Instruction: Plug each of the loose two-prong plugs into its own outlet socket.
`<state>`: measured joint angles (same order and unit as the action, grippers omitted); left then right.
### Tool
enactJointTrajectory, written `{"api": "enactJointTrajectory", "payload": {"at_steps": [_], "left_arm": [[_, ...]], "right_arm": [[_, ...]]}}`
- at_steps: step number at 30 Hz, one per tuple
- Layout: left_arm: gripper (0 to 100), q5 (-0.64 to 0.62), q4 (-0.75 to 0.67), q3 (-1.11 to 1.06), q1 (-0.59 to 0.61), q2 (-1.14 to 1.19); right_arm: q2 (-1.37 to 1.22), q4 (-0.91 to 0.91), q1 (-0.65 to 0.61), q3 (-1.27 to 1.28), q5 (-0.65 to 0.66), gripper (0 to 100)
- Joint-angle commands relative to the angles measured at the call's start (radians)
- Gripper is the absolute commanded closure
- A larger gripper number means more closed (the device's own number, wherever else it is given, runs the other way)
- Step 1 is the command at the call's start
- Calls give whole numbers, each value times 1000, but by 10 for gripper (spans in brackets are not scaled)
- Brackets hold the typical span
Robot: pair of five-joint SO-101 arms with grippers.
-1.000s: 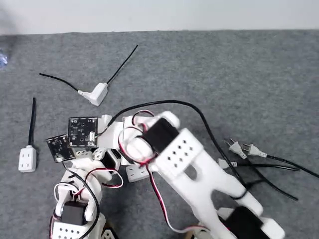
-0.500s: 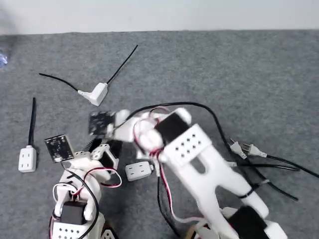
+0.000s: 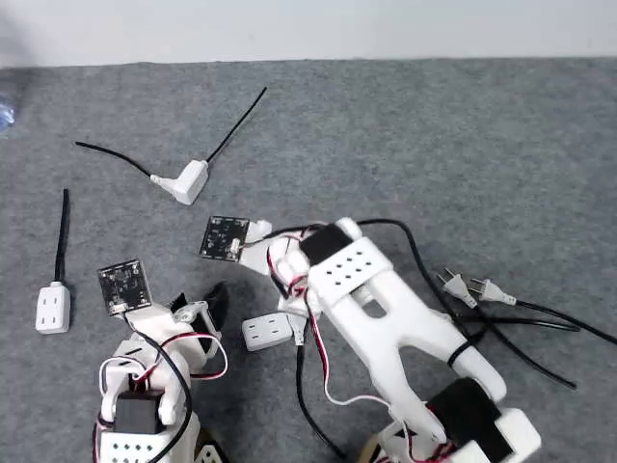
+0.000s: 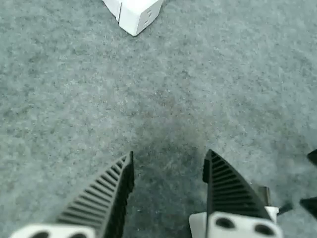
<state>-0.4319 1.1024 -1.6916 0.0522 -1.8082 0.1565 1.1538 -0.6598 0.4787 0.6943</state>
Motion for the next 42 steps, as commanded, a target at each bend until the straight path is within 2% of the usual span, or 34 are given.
{"api": "enactJointTrajectory", "payload": {"at_steps": [1, 9, 15, 22, 31, 37, 39, 41, 42], "left_arm": [[782, 17, 5, 10, 5, -12], [782, 18, 5, 10, 3, -12], [782, 18, 5, 10, 3, -12], [782, 18, 5, 10, 3, -12], [782, 18, 5, 10, 3, -12], [782, 18, 5, 10, 3, -12], [782, 18, 5, 10, 3, -12], [782, 20, 5, 10, 3, -12], [782, 20, 5, 10, 3, -12]], "right_arm": [[4, -91, -10, 49, -66, 854], [4, -203, -12, 94, -348, 854], [2, -200, -12, 109, -476, 854], [2, -251, -73, 186, -482, 857], [-7, -286, -70, 199, -476, 859], [-124, -340, -70, 192, -473, 860], [-150, -354, -70, 190, -460, 889], [-151, -349, -71, 178, -427, 984], [-150, -349, -70, 175, -417, 997]]}}
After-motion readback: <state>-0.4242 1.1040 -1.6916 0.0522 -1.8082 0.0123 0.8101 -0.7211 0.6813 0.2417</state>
